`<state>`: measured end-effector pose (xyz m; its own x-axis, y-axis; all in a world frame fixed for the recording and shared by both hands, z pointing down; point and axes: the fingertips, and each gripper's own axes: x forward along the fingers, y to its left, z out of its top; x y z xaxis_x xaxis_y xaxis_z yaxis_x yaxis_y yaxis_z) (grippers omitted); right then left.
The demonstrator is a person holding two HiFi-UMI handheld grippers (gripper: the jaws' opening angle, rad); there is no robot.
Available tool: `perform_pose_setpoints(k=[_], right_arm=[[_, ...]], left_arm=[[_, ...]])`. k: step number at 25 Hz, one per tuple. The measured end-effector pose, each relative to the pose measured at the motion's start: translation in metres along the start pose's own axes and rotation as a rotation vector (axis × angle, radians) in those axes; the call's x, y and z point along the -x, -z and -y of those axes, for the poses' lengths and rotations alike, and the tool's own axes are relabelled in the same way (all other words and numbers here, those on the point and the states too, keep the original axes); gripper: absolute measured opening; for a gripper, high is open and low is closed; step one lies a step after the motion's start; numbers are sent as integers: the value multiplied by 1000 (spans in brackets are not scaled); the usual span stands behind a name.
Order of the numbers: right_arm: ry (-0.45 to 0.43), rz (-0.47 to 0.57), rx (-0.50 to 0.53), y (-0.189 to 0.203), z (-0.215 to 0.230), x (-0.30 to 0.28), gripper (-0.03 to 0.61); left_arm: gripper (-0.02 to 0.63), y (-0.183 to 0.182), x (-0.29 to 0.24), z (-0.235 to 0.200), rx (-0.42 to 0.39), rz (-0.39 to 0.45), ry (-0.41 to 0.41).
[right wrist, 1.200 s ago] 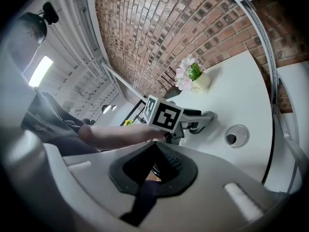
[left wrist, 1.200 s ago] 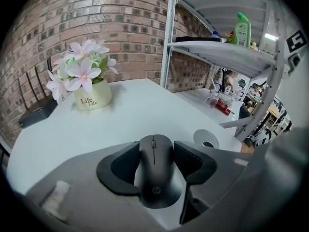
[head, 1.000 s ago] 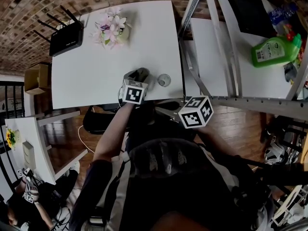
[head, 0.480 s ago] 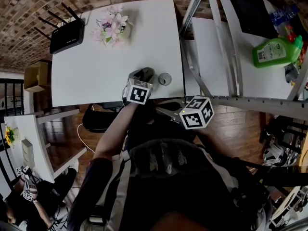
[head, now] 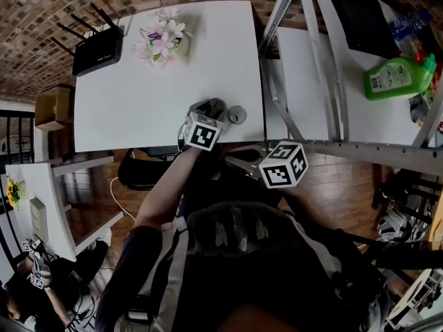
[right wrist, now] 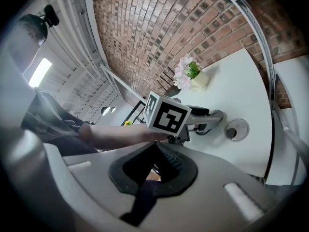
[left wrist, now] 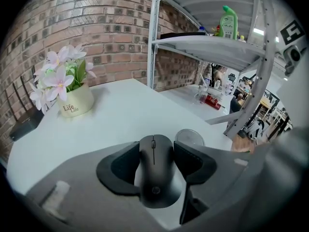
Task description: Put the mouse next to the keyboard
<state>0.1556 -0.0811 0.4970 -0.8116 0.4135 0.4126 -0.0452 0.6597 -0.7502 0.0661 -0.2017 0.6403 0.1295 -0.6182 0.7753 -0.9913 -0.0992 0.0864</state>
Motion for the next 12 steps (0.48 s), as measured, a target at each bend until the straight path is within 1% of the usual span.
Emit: perform_pose_setpoints(k=[4, 8, 10, 12], right_arm=[[0, 1, 1, 1, 0, 1, 5], [3, 6, 0, 1, 2, 5, 5], [1, 9, -1, 1, 3, 5, 4], [-2, 12, -1, 2, 4, 5, 5]], left_arm=[[226, -5, 1, 3, -25, -2, -7], [224, -5, -1, 7, -90, -33, -14], [224, -6, -2, 8, -95, -31, -11], [227, -6, -3, 7, -80, -17, -11]])
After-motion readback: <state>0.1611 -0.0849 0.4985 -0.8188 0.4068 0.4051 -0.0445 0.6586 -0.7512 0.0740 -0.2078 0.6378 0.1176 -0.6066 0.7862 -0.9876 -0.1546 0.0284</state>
